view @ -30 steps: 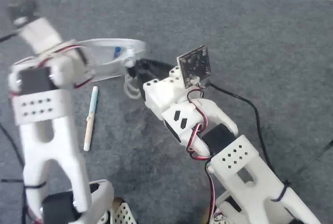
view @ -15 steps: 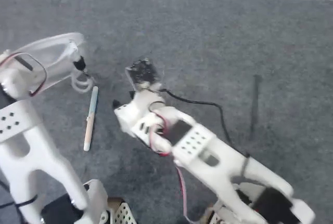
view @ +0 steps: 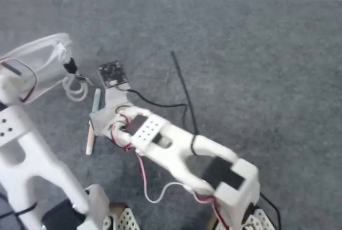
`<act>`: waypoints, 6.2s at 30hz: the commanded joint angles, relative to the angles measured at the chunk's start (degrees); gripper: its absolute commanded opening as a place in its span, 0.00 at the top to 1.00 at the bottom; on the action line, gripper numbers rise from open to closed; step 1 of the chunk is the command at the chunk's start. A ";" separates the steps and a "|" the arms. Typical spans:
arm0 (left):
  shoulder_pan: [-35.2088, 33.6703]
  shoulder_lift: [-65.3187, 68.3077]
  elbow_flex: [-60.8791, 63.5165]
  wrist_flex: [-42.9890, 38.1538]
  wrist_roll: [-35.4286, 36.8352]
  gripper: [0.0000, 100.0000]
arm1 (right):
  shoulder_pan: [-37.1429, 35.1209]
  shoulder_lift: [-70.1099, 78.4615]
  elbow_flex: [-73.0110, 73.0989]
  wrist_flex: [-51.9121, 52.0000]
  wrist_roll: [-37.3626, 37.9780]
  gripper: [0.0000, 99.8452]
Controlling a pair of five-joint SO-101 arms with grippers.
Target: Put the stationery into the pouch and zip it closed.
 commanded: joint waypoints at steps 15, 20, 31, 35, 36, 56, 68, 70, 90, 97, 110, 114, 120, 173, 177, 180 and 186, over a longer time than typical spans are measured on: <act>-0.18 -4.40 -1.36 -2.20 0.79 0.99 | -1.63 18.07 -18.99 -1.01 -0.53 0.83; -0.18 -4.22 -1.36 -2.20 0.70 0.99 | -1.54 20.35 -21.01 1.01 -0.26 0.83; -0.18 -4.13 -1.36 -2.20 0.70 0.99 | 0.84 22.11 -32.70 23.78 -0.35 1.00; -0.18 -4.13 -1.36 -2.20 0.70 0.99 | 2.33 21.85 -35.08 31.08 -0.26 0.99; -0.18 -4.13 -1.36 -2.20 0.70 0.99 | 2.33 21.85 -35.87 33.10 -0.18 0.99; -0.18 -3.96 -1.36 -2.29 0.62 0.99 | 2.24 21.85 -62.15 73.54 2.81 0.99; -0.18 -4.13 -0.66 -2.81 0.62 0.99 | 0.75 21.93 -72.09 82.86 2.64 0.99; -0.18 -4.40 0.48 -4.04 0.62 0.99 | 0.75 21.76 -72.35 82.86 2.64 0.99; 0.26 -4.40 1.27 -5.01 0.62 0.99 | -1.27 15.34 -61.98 74.95 2.46 0.99; 2.64 -4.40 1.36 -5.10 0.62 0.99 | -1.19 23.25 -62.33 62.02 2.46 0.99; 2.73 -4.40 1.19 -6.24 -0.53 0.99 | -1.54 24.13 -65.41 59.56 2.55 0.98; 2.73 -4.48 1.19 -6.07 -0.70 0.99 | -1.54 24.48 -65.32 60.35 0.53 0.86; 2.73 -4.48 1.19 -5.89 -0.70 0.99 | -1.54 27.38 -65.58 57.27 -0.79 0.70; 2.55 -4.48 1.45 -5.89 -0.97 0.99 | 3.65 41.19 -78.15 61.32 3.08 0.99; 2.55 -4.48 1.45 -5.89 -0.97 0.99 | 5.41 41.01 -81.58 68.26 7.82 0.99; 2.55 -4.48 1.45 -5.89 -0.97 0.99 | 6.46 40.92 -84.04 74.59 9.14 0.99; 2.64 -4.40 1.45 -5.98 -0.97 0.99 | 9.27 40.48 -87.12 82.95 9.14 0.99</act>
